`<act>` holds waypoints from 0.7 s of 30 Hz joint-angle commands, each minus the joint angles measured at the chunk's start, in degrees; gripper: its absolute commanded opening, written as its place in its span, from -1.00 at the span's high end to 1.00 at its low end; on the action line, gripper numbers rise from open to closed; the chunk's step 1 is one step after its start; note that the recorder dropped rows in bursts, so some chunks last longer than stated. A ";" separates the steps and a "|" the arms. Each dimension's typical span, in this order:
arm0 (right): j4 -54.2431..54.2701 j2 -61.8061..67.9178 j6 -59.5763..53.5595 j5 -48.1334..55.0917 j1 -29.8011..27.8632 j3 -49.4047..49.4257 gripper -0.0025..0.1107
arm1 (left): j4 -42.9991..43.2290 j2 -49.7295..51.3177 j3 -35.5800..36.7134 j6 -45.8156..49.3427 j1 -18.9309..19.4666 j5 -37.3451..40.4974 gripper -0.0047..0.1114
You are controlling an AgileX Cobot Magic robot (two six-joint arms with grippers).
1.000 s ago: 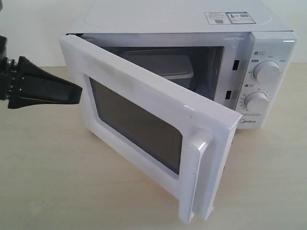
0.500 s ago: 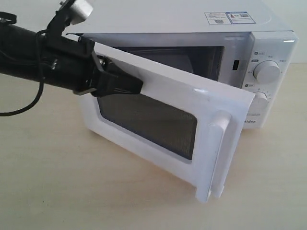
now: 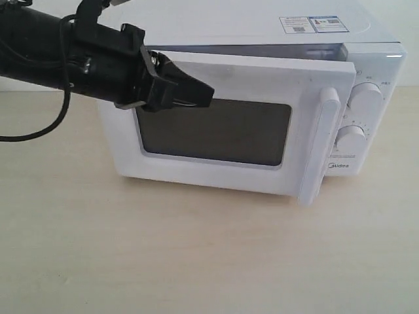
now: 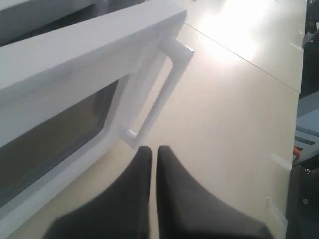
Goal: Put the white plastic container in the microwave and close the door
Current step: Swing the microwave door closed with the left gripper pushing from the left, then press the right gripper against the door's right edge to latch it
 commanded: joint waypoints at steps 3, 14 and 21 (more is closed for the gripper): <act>1.35 12.47 -18.31 29.41 -0.25 -20.35 0.96 | 0.05 -6.89 -0.39 0.19 -0.35 1.32 0.84; 8.16 15.61 -28.10 25.97 -0.25 -23.95 0.96 | 7.23 -19.71 -0.39 -6.85 -0.35 2.57 0.84; 2.82 29.58 -28.03 32.55 -0.25 -40.93 0.96 | 10.93 -26.87 -0.39 -10.76 -0.35 2.77 0.84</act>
